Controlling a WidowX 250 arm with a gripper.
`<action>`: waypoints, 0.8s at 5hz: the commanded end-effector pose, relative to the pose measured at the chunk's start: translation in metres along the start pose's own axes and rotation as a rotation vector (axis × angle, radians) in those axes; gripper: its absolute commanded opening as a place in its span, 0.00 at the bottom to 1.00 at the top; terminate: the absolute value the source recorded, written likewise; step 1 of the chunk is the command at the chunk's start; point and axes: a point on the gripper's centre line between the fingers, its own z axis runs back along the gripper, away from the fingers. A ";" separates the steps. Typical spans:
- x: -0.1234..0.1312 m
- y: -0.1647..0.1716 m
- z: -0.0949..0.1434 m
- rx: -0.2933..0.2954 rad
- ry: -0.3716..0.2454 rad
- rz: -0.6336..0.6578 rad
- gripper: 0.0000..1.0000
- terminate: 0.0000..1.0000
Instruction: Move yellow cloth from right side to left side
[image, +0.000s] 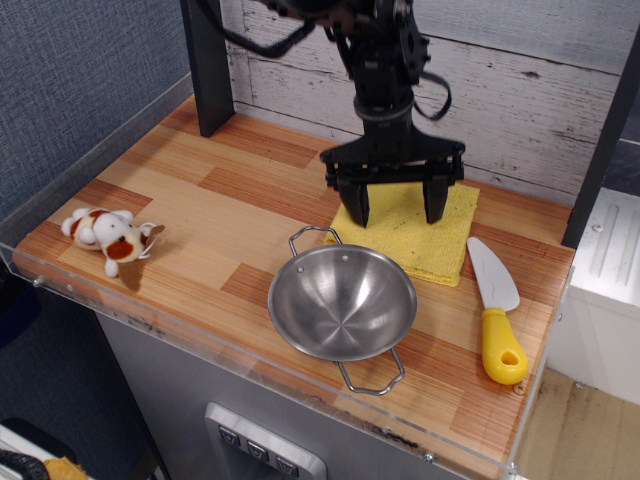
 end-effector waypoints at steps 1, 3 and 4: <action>0.003 -0.009 -0.005 0.004 -0.012 -0.015 1.00 0.00; -0.005 0.012 -0.002 0.059 -0.002 0.023 1.00 0.00; -0.004 0.029 0.002 0.095 -0.007 0.044 1.00 0.00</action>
